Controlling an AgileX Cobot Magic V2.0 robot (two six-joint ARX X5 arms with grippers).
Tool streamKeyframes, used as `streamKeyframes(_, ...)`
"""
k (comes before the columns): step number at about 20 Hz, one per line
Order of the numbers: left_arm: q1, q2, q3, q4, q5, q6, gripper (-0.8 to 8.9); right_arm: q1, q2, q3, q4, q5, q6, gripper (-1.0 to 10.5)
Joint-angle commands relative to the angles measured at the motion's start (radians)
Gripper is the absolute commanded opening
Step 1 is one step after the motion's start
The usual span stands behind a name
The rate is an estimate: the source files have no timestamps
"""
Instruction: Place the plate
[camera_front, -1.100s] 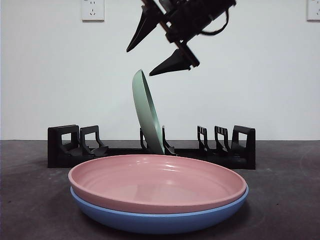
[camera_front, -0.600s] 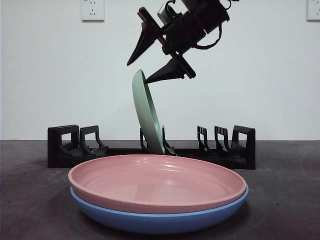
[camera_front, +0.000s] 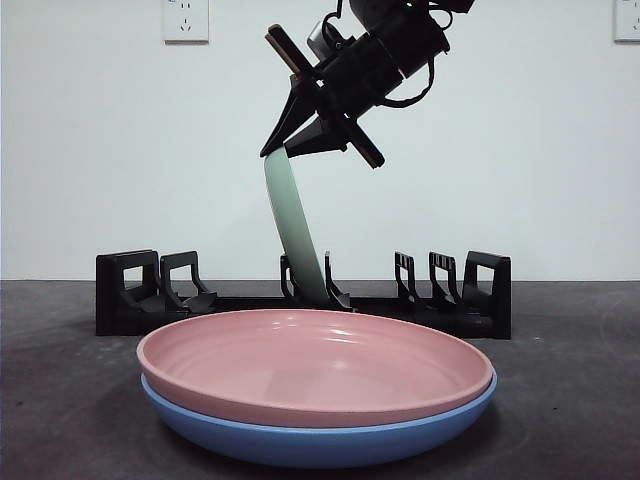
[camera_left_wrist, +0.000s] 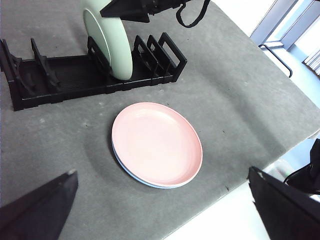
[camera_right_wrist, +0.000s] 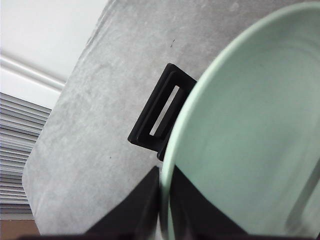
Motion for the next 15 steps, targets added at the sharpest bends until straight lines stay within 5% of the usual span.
streamKeyframes(1, -0.005, 0.001, 0.022, 0.014, 0.002, 0.023, 5.62, 0.002, 0.005, 0.025, -0.002, 0.000, 0.026, 0.1)
streamKeyframes(10, -0.005, 0.001, 0.022, 0.017, 0.002, 0.045, 5.62, 0.004, -0.129, 0.031, -0.051, 0.000, 0.042, 0.1)
streamKeyframes(15, -0.005, 0.001, 0.022, 0.017, 0.002, 0.072, 5.62, 0.021, -0.249, 0.031, -0.154, 0.001, -0.064, 0.1)
